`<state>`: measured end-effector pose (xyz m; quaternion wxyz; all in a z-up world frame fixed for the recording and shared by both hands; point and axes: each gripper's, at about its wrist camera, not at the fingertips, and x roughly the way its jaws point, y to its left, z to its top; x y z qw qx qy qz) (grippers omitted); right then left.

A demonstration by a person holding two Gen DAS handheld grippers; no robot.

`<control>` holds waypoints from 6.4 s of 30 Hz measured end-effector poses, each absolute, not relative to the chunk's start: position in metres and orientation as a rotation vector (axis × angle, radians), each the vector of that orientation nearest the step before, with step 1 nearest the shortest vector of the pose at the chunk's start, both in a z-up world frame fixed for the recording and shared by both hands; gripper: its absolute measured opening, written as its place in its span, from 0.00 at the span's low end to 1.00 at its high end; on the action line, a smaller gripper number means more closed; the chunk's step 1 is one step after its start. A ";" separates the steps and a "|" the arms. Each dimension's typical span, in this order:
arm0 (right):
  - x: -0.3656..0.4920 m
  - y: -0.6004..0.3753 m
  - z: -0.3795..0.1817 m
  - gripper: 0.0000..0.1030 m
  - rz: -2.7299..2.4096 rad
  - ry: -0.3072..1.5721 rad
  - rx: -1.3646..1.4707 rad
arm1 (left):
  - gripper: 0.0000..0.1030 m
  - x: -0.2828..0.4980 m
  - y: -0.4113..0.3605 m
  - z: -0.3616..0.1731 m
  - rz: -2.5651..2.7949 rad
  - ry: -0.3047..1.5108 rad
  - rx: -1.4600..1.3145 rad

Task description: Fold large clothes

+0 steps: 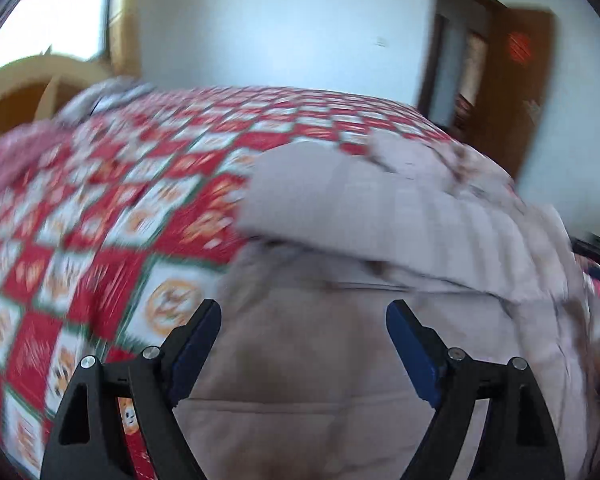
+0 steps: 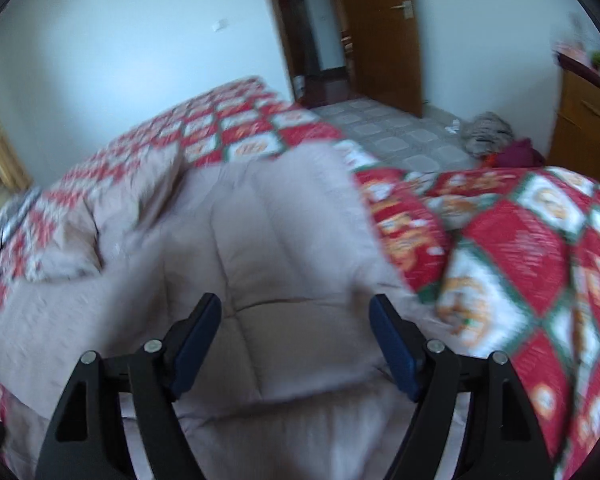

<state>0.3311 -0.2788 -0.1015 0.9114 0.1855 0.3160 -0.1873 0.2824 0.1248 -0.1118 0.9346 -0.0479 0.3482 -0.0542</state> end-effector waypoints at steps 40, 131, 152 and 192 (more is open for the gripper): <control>0.358 -0.242 -0.144 0.13 -0.172 0.861 0.183 | 0.89 0.411 0.097 -0.099 0.092 0.753 -0.009; 0.539 -0.228 -0.154 0.13 0.030 0.872 0.151 | 0.19 0.527 0.055 -0.130 -0.337 0.948 -0.299; 0.539 -0.231 -0.153 0.14 0.054 0.832 0.188 | 0.63 0.537 -0.055 -0.122 -0.387 0.846 -0.077; 0.363 -0.256 -0.043 0.61 -0.057 0.650 0.106 | 0.63 0.406 0.023 -0.061 -0.461 0.772 0.045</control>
